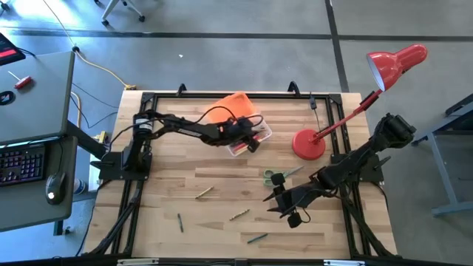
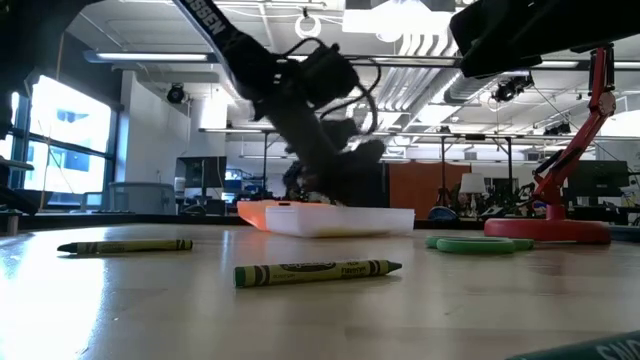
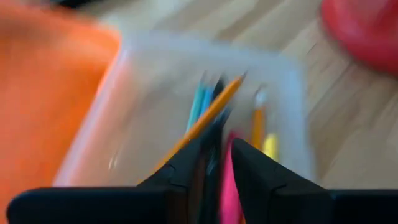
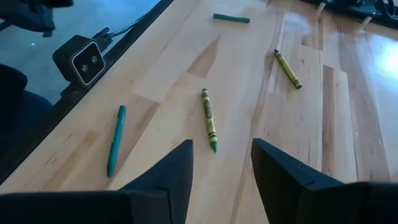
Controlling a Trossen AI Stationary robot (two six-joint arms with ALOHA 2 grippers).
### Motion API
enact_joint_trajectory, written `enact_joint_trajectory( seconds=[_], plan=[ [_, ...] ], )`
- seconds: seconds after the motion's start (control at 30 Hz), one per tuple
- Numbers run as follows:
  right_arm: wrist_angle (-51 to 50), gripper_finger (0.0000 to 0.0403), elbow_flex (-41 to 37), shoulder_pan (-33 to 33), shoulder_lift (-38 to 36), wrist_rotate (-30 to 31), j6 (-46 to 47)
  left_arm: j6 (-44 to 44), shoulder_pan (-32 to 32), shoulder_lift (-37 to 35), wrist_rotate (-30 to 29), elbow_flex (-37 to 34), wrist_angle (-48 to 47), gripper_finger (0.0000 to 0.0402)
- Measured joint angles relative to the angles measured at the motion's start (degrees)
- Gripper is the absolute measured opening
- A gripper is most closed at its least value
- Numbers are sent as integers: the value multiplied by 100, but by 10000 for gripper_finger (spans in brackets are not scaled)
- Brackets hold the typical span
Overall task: Pick & place school supplies into a supply box
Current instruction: Put the green crayon into the orange supply box
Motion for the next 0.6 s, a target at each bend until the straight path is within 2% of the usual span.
enact_joint_trajectory(
  seconds=[0.27,0.43,0.6],
  plan=[
    [-48,142,0,2,0,-11,63,832,0,-8,-85,563,-375,143],
    [-52,142,0,2,0,-20,61,842,19,-8,-394,586,-550,159],
    [-56,142,0,2,0,-22,61,455,150,80,-326,582,-817,182]
  ],
)
